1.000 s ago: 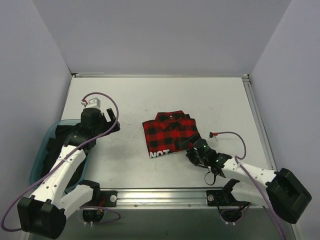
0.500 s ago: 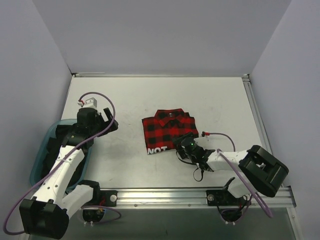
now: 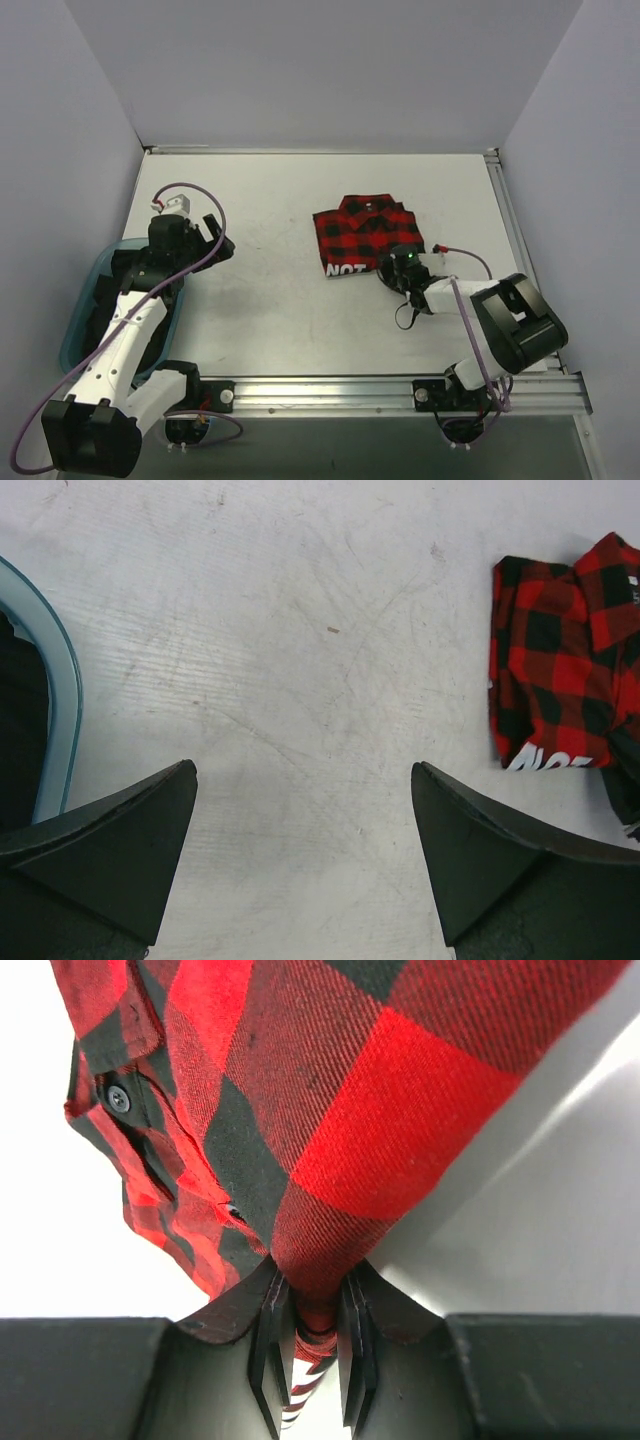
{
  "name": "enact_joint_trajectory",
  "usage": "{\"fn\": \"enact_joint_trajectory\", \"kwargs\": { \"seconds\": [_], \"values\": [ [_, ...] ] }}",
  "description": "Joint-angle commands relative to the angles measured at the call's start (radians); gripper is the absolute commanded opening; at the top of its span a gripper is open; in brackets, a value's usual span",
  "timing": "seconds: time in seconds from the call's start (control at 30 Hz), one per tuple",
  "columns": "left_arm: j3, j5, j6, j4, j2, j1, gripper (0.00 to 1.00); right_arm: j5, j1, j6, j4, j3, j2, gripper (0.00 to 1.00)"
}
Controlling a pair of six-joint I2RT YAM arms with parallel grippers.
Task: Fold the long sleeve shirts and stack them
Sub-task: Neatly place the folded shirt to the corner
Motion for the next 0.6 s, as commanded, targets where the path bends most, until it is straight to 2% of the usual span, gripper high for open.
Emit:
{"fn": "enact_joint_trajectory", "kwargs": {
  "seconds": [0.0,0.13,0.17,0.3,0.47,0.57],
  "values": [
    [-0.006,0.021,0.009,0.046,-0.015,0.012,0.98,-0.029,-0.164,-0.124,-0.020,0.066,0.024,0.03],
    [-0.006,0.026,0.009,0.046,-0.010,0.021,0.97,-0.169,-0.379,-0.309,-0.095,0.251,0.100,0.02],
    [-0.004,0.027,0.009,0.046,-0.007,0.024,0.97,-0.209,-0.464,-0.392,-0.114,0.295,0.151,0.00],
    [-0.007,0.029,0.012,0.045,-0.001,0.030,0.97,-0.416,-0.632,-0.543,-0.224,0.541,0.303,0.00],
    [-0.006,0.029,0.015,0.041,0.017,0.041,0.98,-0.530,-0.750,-0.629,-0.332,0.823,0.499,0.00],
    [-0.004,0.029,0.016,0.041,0.026,0.047,0.98,-0.557,-0.787,-0.653,-0.378,0.924,0.588,0.00]
  ]
}}
